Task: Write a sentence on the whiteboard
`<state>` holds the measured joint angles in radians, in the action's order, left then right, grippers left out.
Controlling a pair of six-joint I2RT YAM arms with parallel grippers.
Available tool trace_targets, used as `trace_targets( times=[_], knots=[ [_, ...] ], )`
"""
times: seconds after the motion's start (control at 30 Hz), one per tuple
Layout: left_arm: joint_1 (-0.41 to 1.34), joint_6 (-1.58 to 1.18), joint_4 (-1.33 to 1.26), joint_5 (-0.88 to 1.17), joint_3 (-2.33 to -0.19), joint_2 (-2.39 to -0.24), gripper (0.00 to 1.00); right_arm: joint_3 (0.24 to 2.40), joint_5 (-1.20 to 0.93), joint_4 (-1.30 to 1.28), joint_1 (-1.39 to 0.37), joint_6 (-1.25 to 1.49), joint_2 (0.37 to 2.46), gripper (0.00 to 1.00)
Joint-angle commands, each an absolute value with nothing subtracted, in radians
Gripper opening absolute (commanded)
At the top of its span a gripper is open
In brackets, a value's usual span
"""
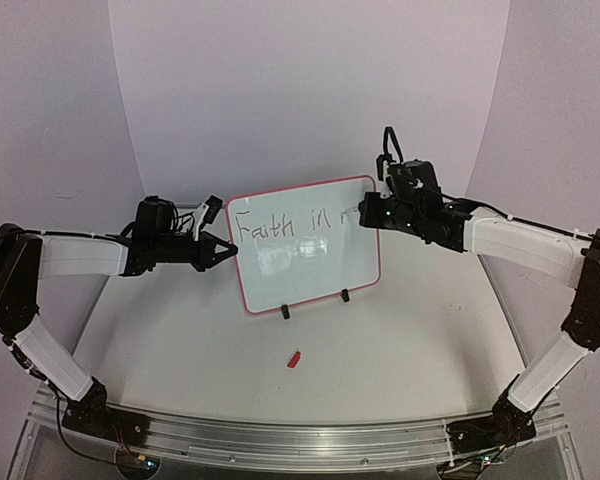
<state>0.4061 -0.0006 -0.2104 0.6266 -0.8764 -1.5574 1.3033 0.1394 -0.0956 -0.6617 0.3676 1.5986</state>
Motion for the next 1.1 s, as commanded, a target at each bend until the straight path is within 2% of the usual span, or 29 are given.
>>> trace_targets(
  times=[0.0,0.73,1.07],
  knots=[
    [0.405,0.065,-0.186,0.555,-0.887,-1.581,0.00,1.329,0.185,-0.055,-0.657,0.361,1.556,0.00],
    [0.406,0.066,-0.183,0.555,-0.884,-1.571,0.00,1.236,0.173,-0.093,-0.657,0.400,1.552,0.00],
    [0.405,0.066,-0.181,0.554,-0.884,-1.566,0.00,1.248,0.178,-0.096,-0.656,0.388,1.481,0.00]
  ],
)
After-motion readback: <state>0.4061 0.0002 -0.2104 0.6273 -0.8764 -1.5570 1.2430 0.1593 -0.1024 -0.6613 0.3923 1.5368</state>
